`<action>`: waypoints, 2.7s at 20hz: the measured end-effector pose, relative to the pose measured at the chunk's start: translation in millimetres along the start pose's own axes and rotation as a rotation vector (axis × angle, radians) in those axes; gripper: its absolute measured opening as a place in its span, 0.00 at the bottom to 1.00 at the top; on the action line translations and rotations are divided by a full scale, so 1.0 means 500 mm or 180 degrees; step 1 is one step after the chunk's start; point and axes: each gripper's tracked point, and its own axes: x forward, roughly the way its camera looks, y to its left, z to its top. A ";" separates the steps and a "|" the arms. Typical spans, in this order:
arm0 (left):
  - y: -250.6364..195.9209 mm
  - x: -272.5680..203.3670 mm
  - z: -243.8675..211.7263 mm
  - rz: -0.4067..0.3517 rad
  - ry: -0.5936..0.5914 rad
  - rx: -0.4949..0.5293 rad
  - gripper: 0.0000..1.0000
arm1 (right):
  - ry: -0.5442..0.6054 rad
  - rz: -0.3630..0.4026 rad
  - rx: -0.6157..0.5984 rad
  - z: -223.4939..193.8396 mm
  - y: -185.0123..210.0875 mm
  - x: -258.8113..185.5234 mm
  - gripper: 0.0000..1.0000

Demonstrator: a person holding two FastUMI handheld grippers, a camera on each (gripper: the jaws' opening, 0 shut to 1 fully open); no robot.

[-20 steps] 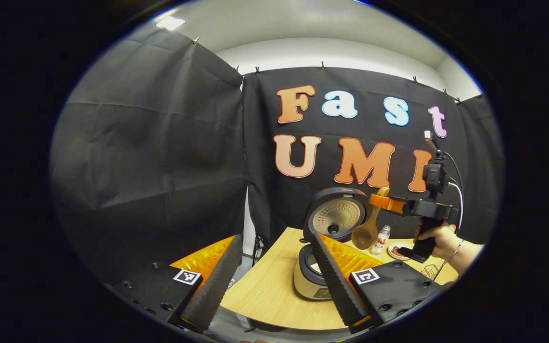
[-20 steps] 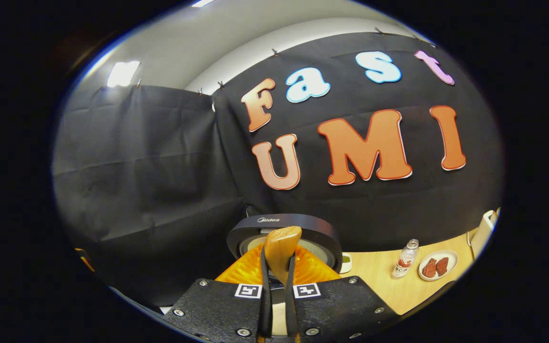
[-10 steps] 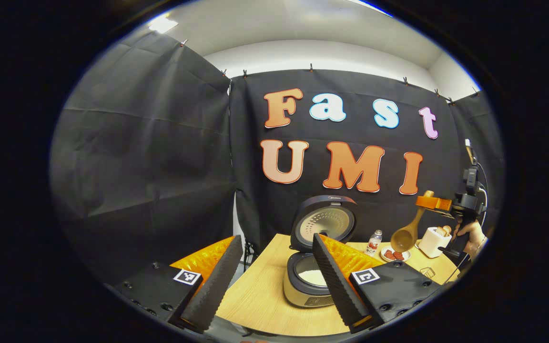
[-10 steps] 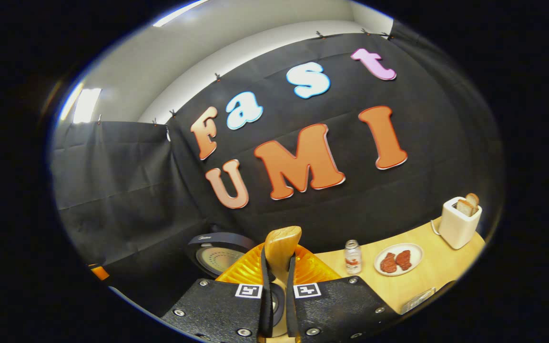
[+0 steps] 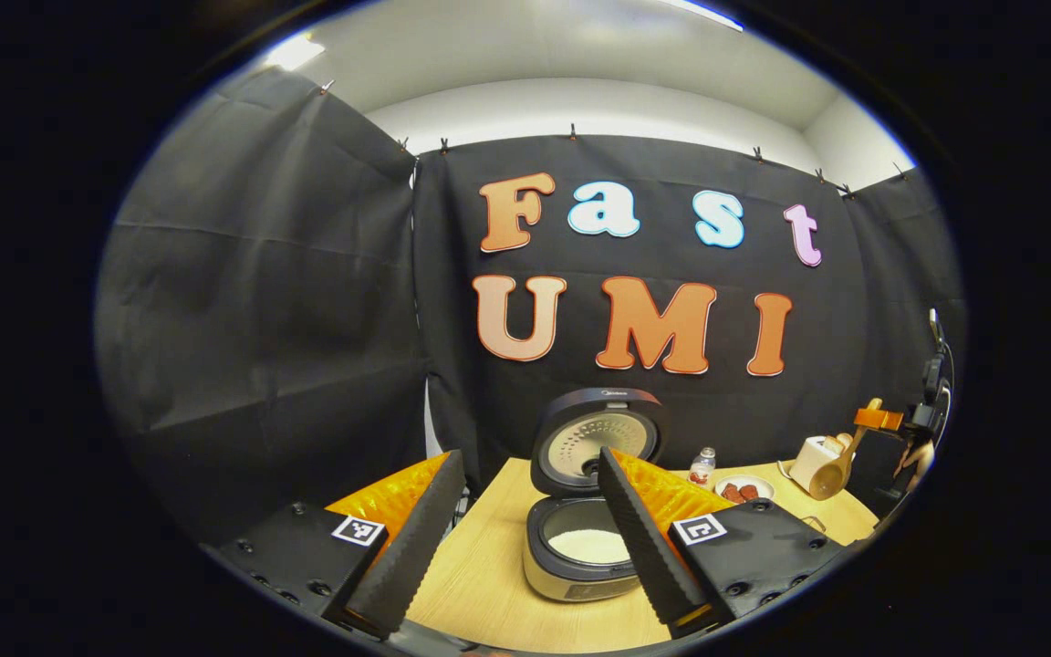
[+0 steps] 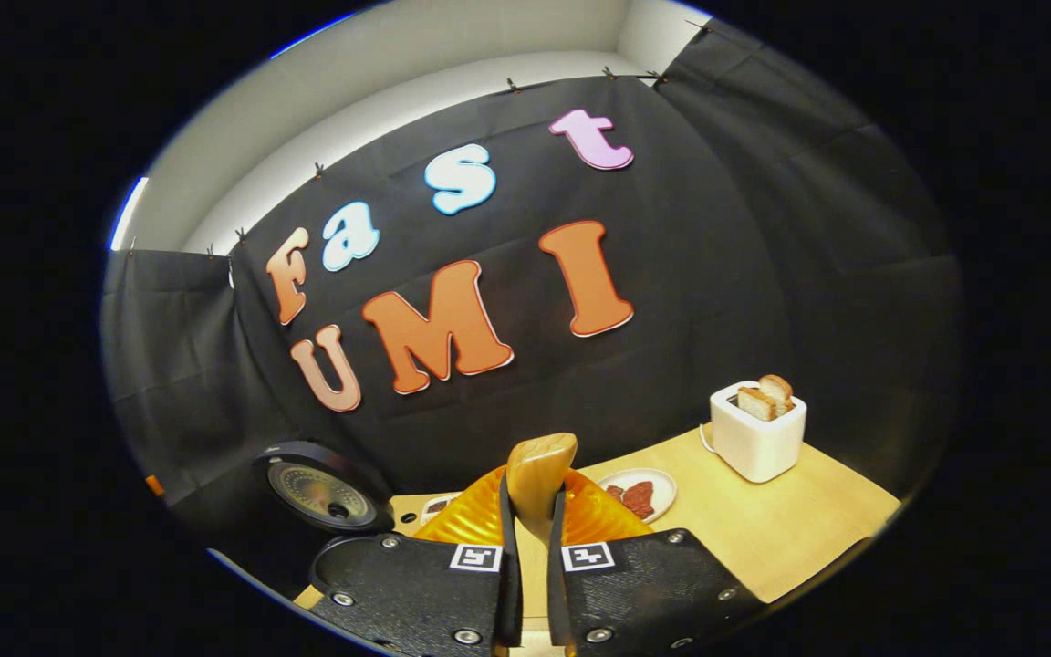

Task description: Close the left gripper, press the button to open the rice cooker; take a wooden spoon from the chopstick holder with the right hand, scoop a spoonful of rice and pour it into the rice cooker, then put the wooden spoon back into the chopstick holder.

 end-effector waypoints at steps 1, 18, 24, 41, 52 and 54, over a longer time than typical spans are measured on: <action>-0.008 0.002 0.000 -0.0028 0.0005 -0.0011 0.99 | 0.0018 -0.0066 0.0034 -0.011 -0.027 -0.001 0.10; -0.040 0.035 -0.062 0.0069 0.0346 0.0189 0.99 | 0.0494 -0.0559 0.0323 -0.320 -0.242 0.078 0.10; -0.048 0.037 -0.058 0.0106 0.0336 0.0220 0.97 | 0.0442 -0.0589 0.0534 -0.322 -0.267 0.074 0.14; -0.138 0.090 0.064 -0.0314 -0.0039 0.0199 1.00 | 0.0214 -0.1151 -0.0534 -0.015 -0.297 -0.115 0.95; -0.203 0.357 0.246 -0.0480 -0.0305 0.0026 1.00 | 0.0011 -0.1075 -0.0597 0.113 -0.209 -0.173 0.95; -0.217 0.427 0.246 -0.0497 -0.0219 -0.0039 1.00 | 0.0013 -0.1077 -0.0649 0.116 -0.201 -0.174 0.95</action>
